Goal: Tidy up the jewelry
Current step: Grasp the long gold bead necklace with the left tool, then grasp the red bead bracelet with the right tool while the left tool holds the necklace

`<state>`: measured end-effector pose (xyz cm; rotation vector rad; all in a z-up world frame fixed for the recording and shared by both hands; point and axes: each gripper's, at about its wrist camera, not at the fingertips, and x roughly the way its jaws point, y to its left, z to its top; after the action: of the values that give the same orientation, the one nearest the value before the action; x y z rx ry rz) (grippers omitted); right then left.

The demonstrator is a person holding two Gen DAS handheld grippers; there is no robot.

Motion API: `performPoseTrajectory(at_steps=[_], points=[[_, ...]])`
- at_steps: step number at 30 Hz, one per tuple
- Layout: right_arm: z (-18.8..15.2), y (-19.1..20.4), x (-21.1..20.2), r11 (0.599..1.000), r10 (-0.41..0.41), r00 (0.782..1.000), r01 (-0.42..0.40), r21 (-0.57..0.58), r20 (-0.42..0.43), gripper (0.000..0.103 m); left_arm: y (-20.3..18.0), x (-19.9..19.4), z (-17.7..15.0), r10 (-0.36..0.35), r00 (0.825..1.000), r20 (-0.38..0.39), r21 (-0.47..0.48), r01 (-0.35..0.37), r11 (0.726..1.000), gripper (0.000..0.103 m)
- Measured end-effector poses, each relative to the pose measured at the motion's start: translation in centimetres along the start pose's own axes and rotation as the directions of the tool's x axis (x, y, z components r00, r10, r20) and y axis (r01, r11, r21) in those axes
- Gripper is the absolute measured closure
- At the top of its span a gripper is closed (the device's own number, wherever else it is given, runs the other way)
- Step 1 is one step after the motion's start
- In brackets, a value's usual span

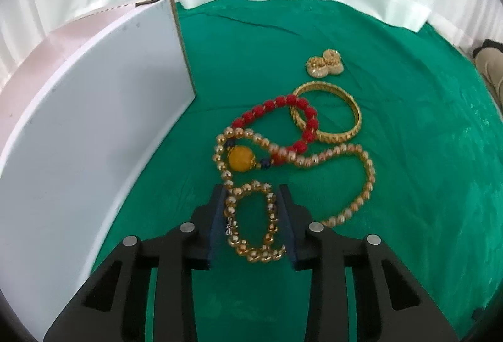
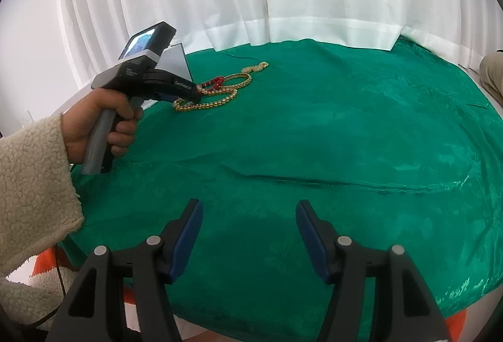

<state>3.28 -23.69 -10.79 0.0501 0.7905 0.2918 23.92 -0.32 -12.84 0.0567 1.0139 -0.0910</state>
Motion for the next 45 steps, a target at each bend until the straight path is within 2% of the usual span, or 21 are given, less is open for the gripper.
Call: performPoseTrajectory(at_steps=[3, 4, 7, 12, 17, 19, 24, 27, 30, 32, 35, 38, 42, 45], points=[[0.0, 0.1, 0.0, 1.000, 0.001, 1.000, -0.001, -0.006, 0.004, 0.040, 0.1, -0.5, -0.8, -0.004, 1.000, -0.010, 0.008, 0.004, 1.000, 0.075], [-0.2, -0.1, -0.2, 1.000, 0.001, 1.000, -0.001, -0.007, 0.007, 0.040, 0.3, -0.8, -1.2, -0.018, 1.000, -0.014, 0.008, 0.018, 1.000, 0.090], [-0.4, -0.1, -0.5, 1.000, -0.002, 1.000, 0.002, -0.005, 0.012, 0.040, 1.0, -1.9, -2.7, -0.063, 0.998, -0.023, -0.006, 0.063, 0.998, 0.091], [-0.4, 0.1, -0.6, 1.000, -0.006, 1.000, 0.006, -0.005, 0.012, 0.040, 2.6, -4.2, -6.3, -0.089, 0.996, -0.018, -0.004, 0.089, 0.996, 0.092], [-0.6, 0.6, -0.6, 1.000, -0.004, 1.000, 0.004, -0.014, 0.014, 0.040, 5.1, -6.1, -9.1, -0.105, 0.994, -0.021, -0.071, 0.104, 0.992, 0.094], [-0.6, 0.8, -0.3, 1.000, -0.004, 1.000, 0.004, -0.017, 0.003, 0.040, 5.3, -6.3, -9.4, -0.113, 0.993, -0.017, -0.097, 0.111, 0.989, 0.097], [-0.4, 1.4, 0.0, 0.999, -0.011, 1.000, 0.011, -0.036, -0.010, 0.040, 5.8, -6.3, -11.0, -0.104, 0.995, -0.009, -0.130, 0.102, 0.986, 0.096], [-0.2, 1.6, 0.2, 0.999, -0.010, 1.000, 0.009, -0.040, -0.025, 0.040, 5.6, -6.2, -10.7, -0.099, 0.995, 0.003, -0.130, 0.098, 0.987, 0.096], [1.1, 1.2, 0.6, 0.999, 0.021, 0.998, -0.022, -0.030, -0.059, 0.040, 5.8, -6.0, -10.7, -0.108, 0.994, 0.017, -0.133, 0.110, 0.985, 0.084], [2.4, 1.1, 0.7, 0.998, 0.046, 0.997, -0.049, -0.036, -0.068, 0.040, 5.9, -5.9, -10.5, -0.106, 0.994, 0.030, -0.140, 0.109, 0.984, 0.066], [6.3, 0.0, 1.9, 0.995, 0.099, 0.990, -0.100, -0.001, -0.096, 0.040, 5.8, -5.9, -10.2, -0.071, 0.996, 0.049, -0.145, 0.078, 0.986, 0.046], [10.9, -1.8, 4.5, 0.990, 0.124, 0.981, -0.113, 0.081, -0.150, 0.040, 5.9, -5.4, -9.9, -0.060, 0.996, 0.061, -0.149, 0.068, 0.986, 0.043], [15.4, -2.1, 8.2, 0.986, 0.141, 0.975, -0.123, 0.113, -0.173, 0.040, 6.2, -5.2, -9.7, -0.051, 0.996, 0.069, -0.160, 0.062, 0.985, 0.042], [18.9, -1.2, 12.1, 0.969, 0.213, 0.960, -0.184, 0.163, -0.184, 0.042, 5.8, -5.0, -9.6, -0.022, 0.997, 0.069, -0.136, 0.032, 0.990, 0.042]])
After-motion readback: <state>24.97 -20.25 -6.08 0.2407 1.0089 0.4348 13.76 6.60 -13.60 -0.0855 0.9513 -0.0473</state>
